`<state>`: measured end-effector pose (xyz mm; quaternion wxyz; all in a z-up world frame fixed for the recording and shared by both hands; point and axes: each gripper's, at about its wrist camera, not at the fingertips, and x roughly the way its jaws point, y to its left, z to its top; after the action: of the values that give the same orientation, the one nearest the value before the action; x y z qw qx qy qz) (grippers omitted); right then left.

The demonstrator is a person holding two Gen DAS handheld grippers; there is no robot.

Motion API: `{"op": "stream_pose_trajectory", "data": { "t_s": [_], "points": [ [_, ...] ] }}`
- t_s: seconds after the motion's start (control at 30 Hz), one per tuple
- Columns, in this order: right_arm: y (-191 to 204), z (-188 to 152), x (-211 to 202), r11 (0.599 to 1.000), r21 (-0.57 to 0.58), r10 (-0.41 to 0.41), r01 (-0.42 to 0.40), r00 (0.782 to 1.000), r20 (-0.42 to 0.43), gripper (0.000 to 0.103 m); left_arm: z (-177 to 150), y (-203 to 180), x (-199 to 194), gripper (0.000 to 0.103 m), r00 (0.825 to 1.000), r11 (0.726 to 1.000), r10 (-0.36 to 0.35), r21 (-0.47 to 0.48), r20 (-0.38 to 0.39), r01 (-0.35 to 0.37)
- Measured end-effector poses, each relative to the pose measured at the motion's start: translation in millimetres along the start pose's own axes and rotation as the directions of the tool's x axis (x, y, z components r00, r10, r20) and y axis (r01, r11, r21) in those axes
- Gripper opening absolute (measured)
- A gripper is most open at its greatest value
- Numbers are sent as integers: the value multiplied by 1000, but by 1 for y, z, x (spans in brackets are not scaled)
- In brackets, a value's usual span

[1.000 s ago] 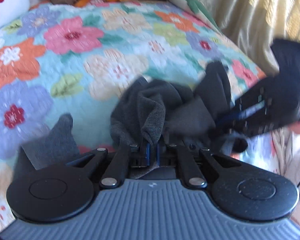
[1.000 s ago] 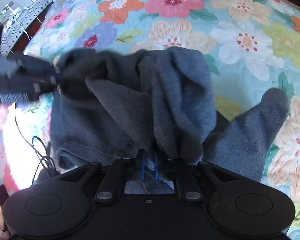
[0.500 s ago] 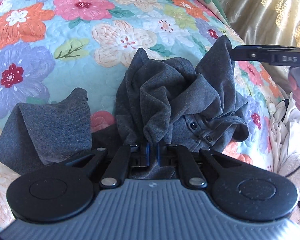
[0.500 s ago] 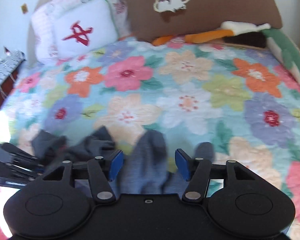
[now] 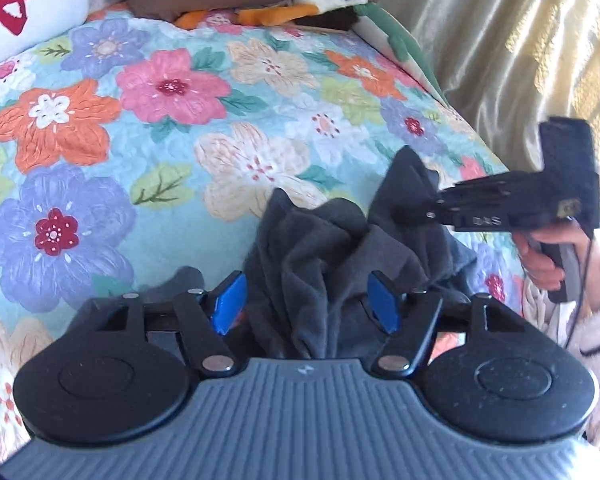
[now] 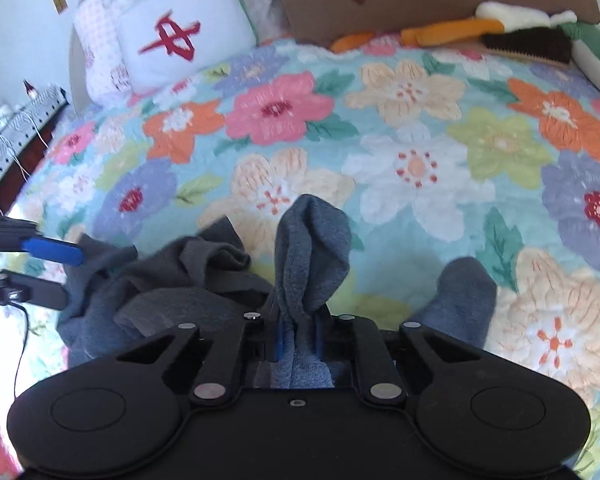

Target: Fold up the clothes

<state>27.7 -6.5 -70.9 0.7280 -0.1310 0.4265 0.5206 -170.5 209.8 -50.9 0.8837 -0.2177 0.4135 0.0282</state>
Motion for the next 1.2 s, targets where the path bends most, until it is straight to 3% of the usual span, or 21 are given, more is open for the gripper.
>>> {"op": "stream_pose_trajectory", "data": {
  "t_s": [0.1,0.27,0.4,0.43,0.5,0.57,0.67,0.8,0.9,1.07,1.2],
  "points": [
    [5,3,-7,1000,-23,9,-7,999,51,14,7,10,27,68,998,999,30,-22,-57,-32],
    [10,4,-13,997,-63,41,-35,995,93,13,9,13,75,69,990,1000,-22,-24,-139,19],
    [14,4,-16,994,-89,66,-55,991,121,13,7,15,100,75,982,998,-50,-57,-180,41],
    [15,4,-16,994,-90,69,-57,990,125,13,6,16,100,73,984,997,-49,-67,-170,38],
    [15,4,-16,994,-88,72,-61,989,128,13,5,13,95,59,989,999,-17,-48,-146,10],
    [17,3,-16,994,-90,68,-57,989,131,13,4,9,90,30,991,999,42,10,-130,-41],
    [18,3,-17,994,-100,48,-33,988,146,13,3,2,76,17,992,992,106,76,-64,-101],
    [32,-3,-17,978,-204,-5,47,980,201,13,0,-13,65,14,973,943,231,240,19,-229],
    [45,-7,-12,959,-272,-31,83,982,189,13,5,-11,56,11,970,946,240,213,49,-245],
    [43,-1,-7,964,-241,-66,112,979,192,13,12,-5,39,10,954,939,275,177,123,-294],
    [40,18,-13,957,-226,-123,180,961,247,12,24,1,25,10,937,931,289,169,197,-323]
  ]
}}
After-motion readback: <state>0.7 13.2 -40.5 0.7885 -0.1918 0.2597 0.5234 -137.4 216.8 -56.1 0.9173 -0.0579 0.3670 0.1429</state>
